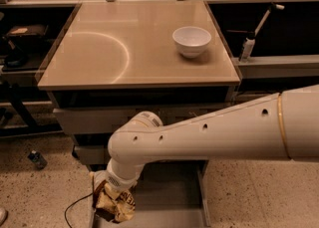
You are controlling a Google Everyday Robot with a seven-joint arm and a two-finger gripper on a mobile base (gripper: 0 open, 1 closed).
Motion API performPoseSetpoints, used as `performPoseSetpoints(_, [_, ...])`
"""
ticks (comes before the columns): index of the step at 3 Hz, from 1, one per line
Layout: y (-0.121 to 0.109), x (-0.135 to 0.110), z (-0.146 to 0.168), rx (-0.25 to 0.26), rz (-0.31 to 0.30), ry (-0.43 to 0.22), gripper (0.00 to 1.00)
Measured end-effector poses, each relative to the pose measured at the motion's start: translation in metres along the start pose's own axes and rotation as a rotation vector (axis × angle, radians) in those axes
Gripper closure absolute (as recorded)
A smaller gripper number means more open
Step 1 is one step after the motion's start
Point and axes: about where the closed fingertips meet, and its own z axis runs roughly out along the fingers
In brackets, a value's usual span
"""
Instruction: Place brown chip bag into bottom drawer
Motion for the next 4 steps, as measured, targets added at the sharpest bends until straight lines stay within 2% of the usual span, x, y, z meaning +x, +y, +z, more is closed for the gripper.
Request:
performPoseSetpoints(2, [-0.001,0.0,0.021,-0.045,0.022,-0.01,1.0])
performPoseSetpoints(3, [-0.021,-0.005,0.059,-0.075,0.11,-0.039,1.0])
performPoseSetpoints(4, [-0.047,-0.006,0.087,-0.053,0.23,-0.077,1.0])
